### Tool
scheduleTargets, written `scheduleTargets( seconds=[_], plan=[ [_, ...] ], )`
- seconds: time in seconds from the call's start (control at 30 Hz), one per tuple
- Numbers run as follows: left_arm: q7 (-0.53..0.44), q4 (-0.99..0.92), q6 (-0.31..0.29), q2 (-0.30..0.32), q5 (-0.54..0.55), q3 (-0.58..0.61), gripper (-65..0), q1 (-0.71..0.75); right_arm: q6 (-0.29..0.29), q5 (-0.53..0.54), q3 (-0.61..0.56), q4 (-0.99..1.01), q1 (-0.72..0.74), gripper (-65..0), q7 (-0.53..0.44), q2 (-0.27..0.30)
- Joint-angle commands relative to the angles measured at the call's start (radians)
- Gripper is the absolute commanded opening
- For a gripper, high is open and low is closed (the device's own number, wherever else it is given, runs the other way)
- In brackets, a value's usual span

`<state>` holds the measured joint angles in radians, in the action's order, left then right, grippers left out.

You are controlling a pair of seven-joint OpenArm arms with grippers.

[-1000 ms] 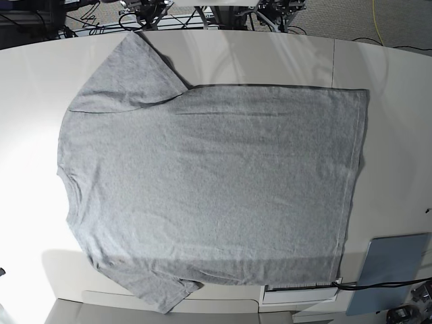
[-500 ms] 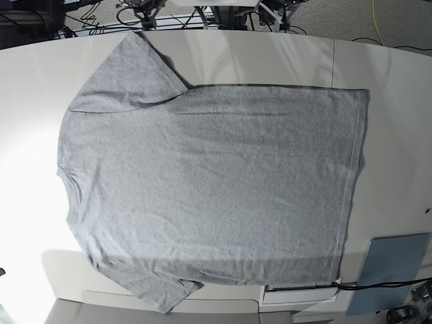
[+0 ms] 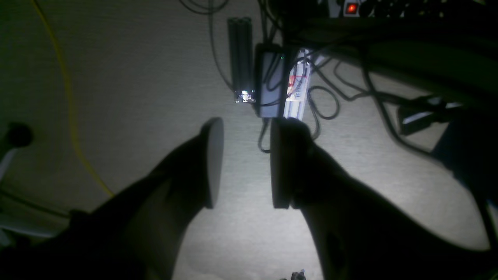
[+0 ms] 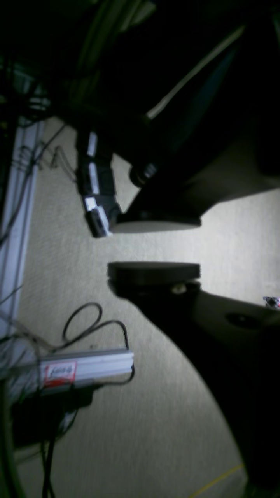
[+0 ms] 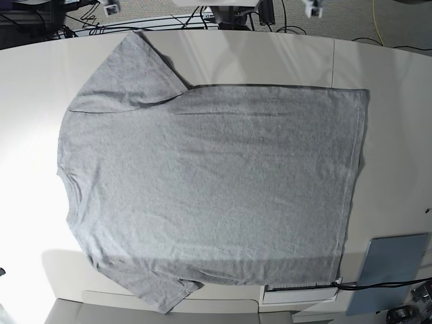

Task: Fold the T-shirt properly
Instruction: 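Move both grippers down to the shirt's side edge, sleeve and hem corner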

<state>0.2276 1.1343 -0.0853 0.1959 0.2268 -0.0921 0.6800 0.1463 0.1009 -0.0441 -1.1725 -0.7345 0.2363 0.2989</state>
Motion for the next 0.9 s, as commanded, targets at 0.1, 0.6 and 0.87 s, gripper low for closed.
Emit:
scheduleTargets(
  seconds=[0.1,0.6,0.87],
  plan=[
    [-0.009,0.178,-0.004,0.063,0.028,-0.002,-43.3,0.136,-0.005,0.061,0.005,-0.214,-0.143,-51.2,0.034,0.11],
    [0.078,0.795,0.056,0.332,-0.325,-0.003,-43.3,0.375,-0.005,-0.053,0.079,-0.86,-0.382,-51.2,0.248,0.366],
    [0.094,0.899,-0.015,0.469,-0.569,-0.002,-43.3,0.293,-0.001,-0.184,0.232,-0.995,-0.37,-51.2,0.251,0.365]
  ],
)
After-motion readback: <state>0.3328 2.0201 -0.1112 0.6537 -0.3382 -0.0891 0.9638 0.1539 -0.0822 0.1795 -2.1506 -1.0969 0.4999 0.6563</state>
